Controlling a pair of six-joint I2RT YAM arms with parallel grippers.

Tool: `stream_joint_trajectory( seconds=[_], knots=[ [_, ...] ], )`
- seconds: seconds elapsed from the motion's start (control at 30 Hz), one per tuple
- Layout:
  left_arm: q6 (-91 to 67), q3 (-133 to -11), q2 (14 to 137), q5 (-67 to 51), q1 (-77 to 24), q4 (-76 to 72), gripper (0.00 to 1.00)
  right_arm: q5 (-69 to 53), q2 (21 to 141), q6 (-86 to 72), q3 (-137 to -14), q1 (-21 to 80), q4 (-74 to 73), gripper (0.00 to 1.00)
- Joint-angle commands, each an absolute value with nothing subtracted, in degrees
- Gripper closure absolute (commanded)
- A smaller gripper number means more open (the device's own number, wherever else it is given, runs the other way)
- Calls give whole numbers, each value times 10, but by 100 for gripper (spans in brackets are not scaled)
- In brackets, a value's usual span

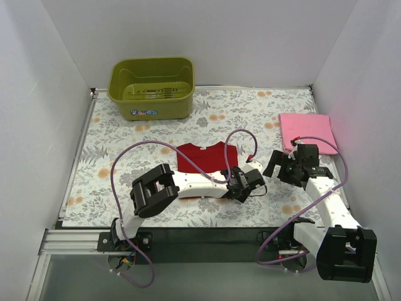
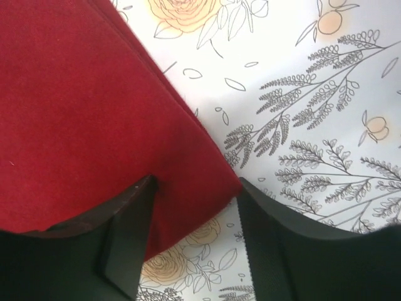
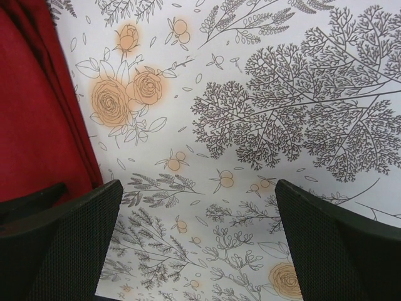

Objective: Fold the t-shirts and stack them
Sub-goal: Fold the tshirt, then neatly place the folded tshirt to the corner

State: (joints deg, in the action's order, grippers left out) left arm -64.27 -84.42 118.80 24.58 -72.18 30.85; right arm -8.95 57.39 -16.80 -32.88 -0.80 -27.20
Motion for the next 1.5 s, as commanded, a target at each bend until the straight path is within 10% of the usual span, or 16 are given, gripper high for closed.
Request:
stream_joint_trajectory(
  seconds=[0.0,0.27,1.0,1.3,1.47],
  knots=[
    [-623,-853,1210,280,-727,316,51,-123,565,-175,-321,-12,-257,3],
    [-638,-829,1182,289,-728,305,95,-324,601,-221,-273,-12,-146,7],
    [-673,-753,1064,269,-722,218,99,-359,903,-439,-278,175,209,5],
    [-702,-744,1049,272,-717,207,99,-366,944,-425,-313,200,211,31],
    [-713,-752,1046,265,-715,207,95,-370,942,-410,-331,200,208,66]
  ],
)
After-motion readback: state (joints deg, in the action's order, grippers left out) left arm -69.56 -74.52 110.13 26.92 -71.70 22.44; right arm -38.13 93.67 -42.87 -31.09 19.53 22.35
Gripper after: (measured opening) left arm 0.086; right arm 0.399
